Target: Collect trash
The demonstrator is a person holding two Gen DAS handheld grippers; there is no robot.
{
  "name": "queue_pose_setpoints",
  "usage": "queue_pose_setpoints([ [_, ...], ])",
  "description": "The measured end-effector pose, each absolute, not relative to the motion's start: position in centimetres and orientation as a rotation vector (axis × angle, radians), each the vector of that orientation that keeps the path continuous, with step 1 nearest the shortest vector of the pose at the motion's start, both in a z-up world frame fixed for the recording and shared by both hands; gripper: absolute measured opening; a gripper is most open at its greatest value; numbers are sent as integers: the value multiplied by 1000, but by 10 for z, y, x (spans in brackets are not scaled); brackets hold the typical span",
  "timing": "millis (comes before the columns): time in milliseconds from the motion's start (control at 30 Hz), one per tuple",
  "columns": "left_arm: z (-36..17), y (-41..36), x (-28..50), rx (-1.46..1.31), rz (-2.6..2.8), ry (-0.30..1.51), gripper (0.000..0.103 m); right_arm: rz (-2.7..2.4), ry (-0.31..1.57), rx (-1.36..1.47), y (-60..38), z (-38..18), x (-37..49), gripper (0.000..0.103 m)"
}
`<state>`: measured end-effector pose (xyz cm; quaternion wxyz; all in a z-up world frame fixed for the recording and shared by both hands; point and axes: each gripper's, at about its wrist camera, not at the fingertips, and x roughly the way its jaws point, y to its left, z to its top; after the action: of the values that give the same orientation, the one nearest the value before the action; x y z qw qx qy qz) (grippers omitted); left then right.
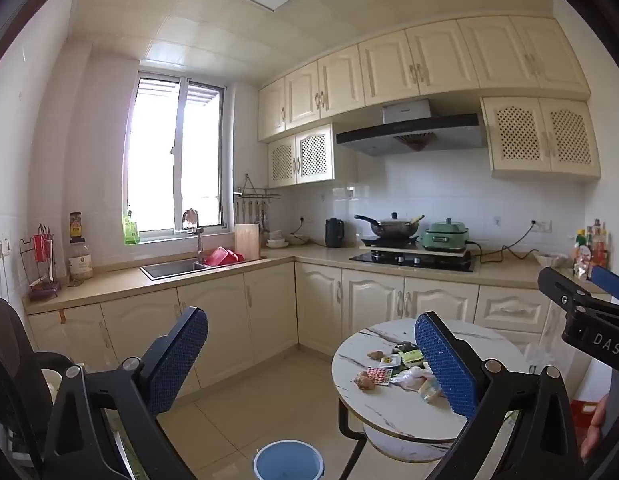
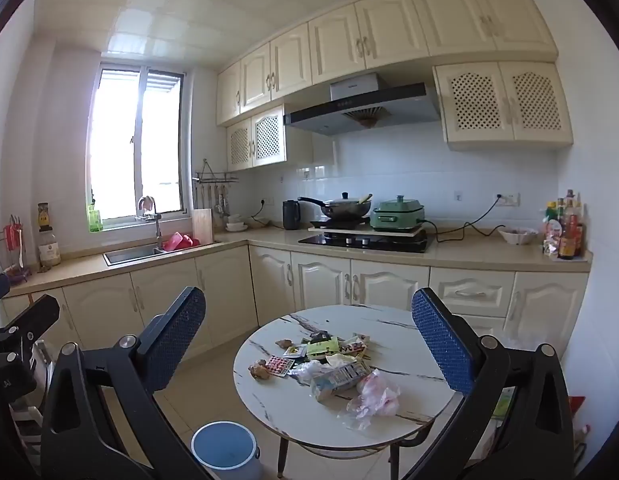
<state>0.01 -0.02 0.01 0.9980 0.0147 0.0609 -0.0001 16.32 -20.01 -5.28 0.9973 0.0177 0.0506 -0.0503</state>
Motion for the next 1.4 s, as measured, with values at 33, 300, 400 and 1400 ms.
queue_pose_setpoints([
  [33,0,0,0,28,-1,123,102,-105,111,42,-200,-52,164,103],
  [300,-1,-5,5,23,12,131,102,-109,95,38,-202,-56,161,103],
  [400,-1,-5,6,18,14,133,102,-110,93,38,-198,-56,161,103],
  [1400,-2,-2,5,12,21,133,102,-99,83,28,-199,-46,155,103],
])
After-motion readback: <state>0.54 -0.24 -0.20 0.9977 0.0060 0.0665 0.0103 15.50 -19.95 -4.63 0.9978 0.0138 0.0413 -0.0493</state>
